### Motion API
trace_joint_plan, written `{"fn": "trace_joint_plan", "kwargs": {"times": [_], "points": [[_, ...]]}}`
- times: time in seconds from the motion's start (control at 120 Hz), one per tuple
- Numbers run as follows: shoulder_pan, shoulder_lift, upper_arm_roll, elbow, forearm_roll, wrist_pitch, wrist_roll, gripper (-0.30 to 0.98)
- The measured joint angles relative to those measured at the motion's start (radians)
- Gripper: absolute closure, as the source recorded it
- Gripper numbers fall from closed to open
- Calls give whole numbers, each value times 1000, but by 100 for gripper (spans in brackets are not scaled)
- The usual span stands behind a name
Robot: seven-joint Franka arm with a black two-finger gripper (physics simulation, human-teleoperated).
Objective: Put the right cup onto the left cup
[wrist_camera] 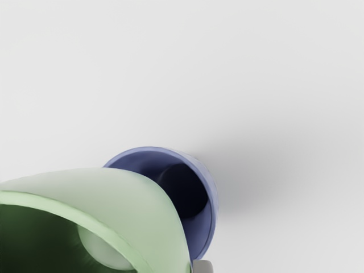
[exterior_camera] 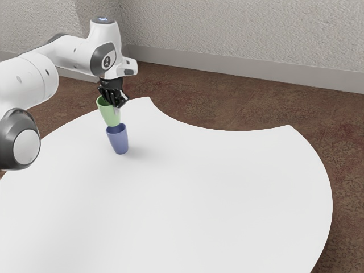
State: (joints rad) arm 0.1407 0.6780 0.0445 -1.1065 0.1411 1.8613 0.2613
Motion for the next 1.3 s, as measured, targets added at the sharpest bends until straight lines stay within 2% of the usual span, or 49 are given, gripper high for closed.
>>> {"fn": "trace_joint_plan", "kwargs": {"times": [0.408, 0.875, 1.1, 1.3], "points": [[22, 0, -17, -5, -46, -5, 28, 76], [50, 63, -33, -2, -51, 7, 45, 78], [61, 58, -48, -1, -81, 2, 50, 33], [44, -23, -47, -19, -92, -26, 51, 13]]}}
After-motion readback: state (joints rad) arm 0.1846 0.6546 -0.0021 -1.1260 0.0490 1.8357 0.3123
